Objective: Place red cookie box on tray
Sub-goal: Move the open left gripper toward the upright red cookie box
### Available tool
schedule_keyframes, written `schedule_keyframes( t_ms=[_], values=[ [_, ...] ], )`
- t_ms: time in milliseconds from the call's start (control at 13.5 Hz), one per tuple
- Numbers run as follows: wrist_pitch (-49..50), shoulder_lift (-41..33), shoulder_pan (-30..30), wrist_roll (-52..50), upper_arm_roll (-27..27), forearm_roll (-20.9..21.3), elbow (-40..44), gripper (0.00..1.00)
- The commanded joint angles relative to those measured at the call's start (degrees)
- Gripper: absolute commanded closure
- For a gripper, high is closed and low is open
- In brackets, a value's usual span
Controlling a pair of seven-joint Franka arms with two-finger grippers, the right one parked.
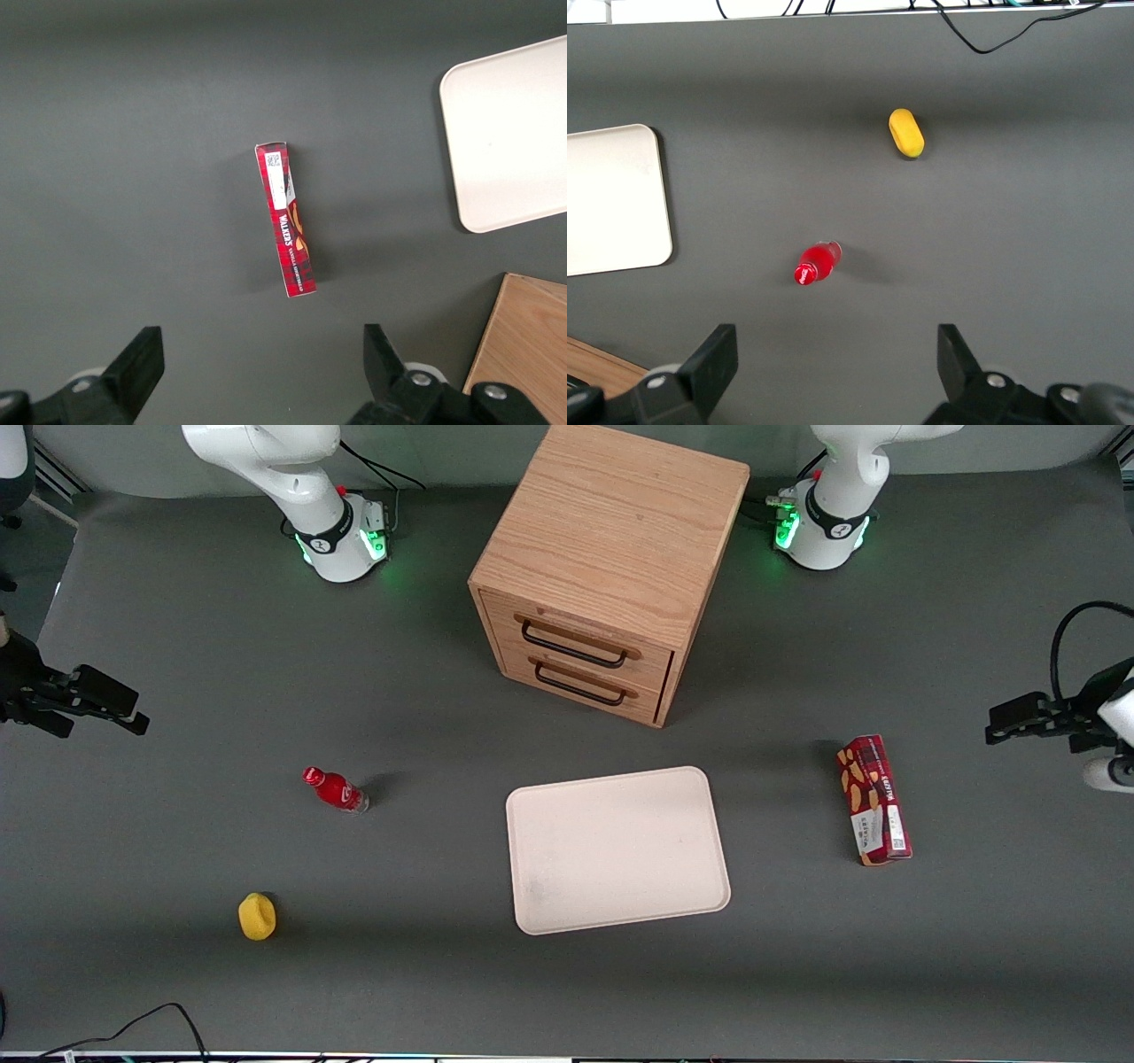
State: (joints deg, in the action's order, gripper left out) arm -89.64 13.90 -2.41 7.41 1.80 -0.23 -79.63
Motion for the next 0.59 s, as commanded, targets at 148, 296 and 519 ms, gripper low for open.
schedule_keyframes(
  t_ms=[148, 296, 519],
  values=[
    [-21.39, -1.07, -0.23, -0.72, -0.31, -1.27, -20.34, 0.00],
    [-31.26, -0.98, -0.32, -0.73, -0.31, -1.27, -29.58, 0.00],
    [-36.80, 4.71, 0.55, -5.17, -0.31, -1.35, -30.32, 0.00]
  ],
)
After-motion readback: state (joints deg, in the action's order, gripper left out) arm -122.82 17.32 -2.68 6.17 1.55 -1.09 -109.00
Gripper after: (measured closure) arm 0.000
